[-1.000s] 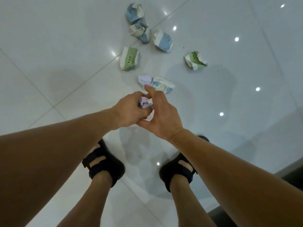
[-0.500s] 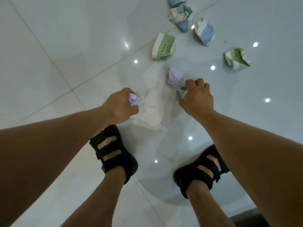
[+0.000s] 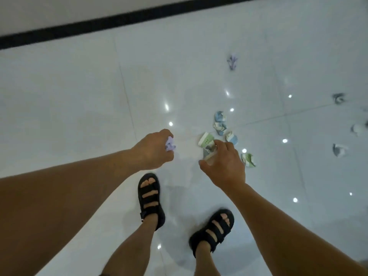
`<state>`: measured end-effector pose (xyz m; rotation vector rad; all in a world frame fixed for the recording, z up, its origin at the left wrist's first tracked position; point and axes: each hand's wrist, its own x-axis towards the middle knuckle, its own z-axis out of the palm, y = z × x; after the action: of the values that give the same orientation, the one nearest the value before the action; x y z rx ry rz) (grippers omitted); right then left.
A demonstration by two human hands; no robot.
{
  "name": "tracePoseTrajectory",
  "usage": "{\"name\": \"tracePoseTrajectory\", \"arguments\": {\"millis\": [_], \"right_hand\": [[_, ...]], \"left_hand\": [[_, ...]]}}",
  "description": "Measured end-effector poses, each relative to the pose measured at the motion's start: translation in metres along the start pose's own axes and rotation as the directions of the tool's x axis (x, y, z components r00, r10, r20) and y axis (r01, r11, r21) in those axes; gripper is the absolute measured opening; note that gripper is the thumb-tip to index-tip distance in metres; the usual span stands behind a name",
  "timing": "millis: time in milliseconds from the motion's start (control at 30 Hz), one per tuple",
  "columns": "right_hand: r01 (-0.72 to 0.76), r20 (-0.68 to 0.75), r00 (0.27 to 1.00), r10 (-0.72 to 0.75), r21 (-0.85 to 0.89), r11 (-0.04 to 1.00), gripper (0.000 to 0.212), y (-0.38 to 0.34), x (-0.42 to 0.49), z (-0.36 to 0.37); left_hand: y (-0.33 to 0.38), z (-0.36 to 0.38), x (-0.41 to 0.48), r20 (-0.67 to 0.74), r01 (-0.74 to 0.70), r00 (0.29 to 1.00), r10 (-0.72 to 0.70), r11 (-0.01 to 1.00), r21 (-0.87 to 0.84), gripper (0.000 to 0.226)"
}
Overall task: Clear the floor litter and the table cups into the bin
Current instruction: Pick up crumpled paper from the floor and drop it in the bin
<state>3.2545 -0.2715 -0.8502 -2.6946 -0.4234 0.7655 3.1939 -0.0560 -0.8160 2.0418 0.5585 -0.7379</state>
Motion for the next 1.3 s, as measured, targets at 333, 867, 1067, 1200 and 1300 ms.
{"name": "tracePoseTrajectory", "arguments": {"millis": [333,867,1067,1200,1300], "right_hand": [[0.401,0.115,0.914,-0.389,-0.108,0.91,0.066,-0.193,-0.095,-0.184],[0.758,0.207,0.644,-0.737,-0.306,0.576,0.065,-0.401,-0.243,-0.277],[0.824,0.207,0.537,-0.818,-0.335,0.457,0.065,-0.513,-0.294,-0.235],[0.85,0.214,0.488,-0.846,-0.338,0.405,0.066,-0.584,-0.324,-0.202],[0.868,0.221,0.457,-0.861,-0.325,0.377,0.068,-0.628,-0.343,-0.178]], "left_hand": [[0.062,-0.14,-0.23,-0.274,0.071,0.953,-0.13,0.974,-0.215,0.026],[0.05,-0.208,-0.505,-0.647,0.032,0.7,-0.303,0.918,-0.395,0.028],[-0.025,-0.258,-0.584,-0.707,0.047,0.61,-0.358,0.907,-0.419,0.017],[-0.076,-0.292,-0.634,-0.728,0.118,0.558,-0.398,0.907,-0.405,0.013],[-0.108,-0.313,-0.661,-0.725,0.167,0.544,-0.422,0.901,-0.399,0.019]]}}
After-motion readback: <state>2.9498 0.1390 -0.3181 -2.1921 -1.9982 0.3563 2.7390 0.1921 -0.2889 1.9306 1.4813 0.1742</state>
